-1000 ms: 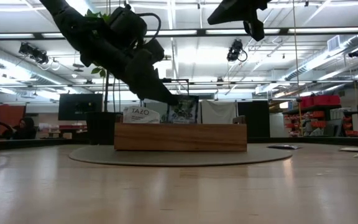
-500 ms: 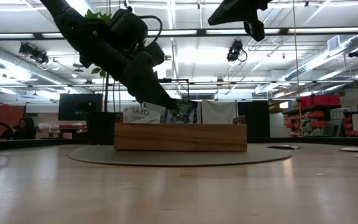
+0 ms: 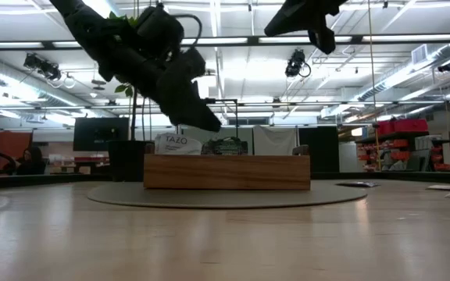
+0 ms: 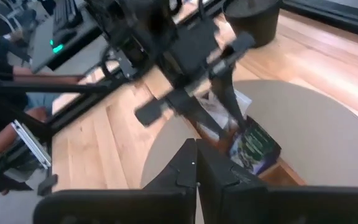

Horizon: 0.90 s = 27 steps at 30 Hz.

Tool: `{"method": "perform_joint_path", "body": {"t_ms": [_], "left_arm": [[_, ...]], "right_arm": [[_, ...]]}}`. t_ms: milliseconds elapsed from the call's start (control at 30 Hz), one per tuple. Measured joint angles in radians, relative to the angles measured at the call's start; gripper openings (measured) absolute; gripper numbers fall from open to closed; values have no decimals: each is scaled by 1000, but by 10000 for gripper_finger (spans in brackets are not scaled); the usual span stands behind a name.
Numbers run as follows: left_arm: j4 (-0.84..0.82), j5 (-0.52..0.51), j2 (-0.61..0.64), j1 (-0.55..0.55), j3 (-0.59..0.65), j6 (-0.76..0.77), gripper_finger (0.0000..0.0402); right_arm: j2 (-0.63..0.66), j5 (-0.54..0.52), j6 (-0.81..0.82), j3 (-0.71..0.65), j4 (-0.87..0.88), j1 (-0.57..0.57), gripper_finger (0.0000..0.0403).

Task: Pick & Place Tea
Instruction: Put the blue tea bag into the middle section of the wooden organizer

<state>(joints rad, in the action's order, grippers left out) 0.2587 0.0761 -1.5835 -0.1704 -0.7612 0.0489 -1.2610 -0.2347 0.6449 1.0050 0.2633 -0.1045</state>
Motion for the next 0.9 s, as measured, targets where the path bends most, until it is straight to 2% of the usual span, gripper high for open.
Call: {"method": "perform_joint_path", "body": {"t_ms": [133,233,433,567,700,900], "left_arm": [[-5,-49,86,0,0,33,155],[-45,-58,181,0,-2,77,155],[-208,-84,366,42,-2,183,142],[-263,-113,448,116,-2,266,136],[-257,-117,496,197,-2,351,133],[-256,-160,525,283,-1,439,133]], "right_arm": [[0,92,-9,0,40,43,7],[4,137,-10,0,142,82,7],[39,144,7,0,456,133,7],[40,122,163,-3,676,171,13],[40,170,215,-32,677,224,54],[25,207,342,-147,634,355,159]]}}
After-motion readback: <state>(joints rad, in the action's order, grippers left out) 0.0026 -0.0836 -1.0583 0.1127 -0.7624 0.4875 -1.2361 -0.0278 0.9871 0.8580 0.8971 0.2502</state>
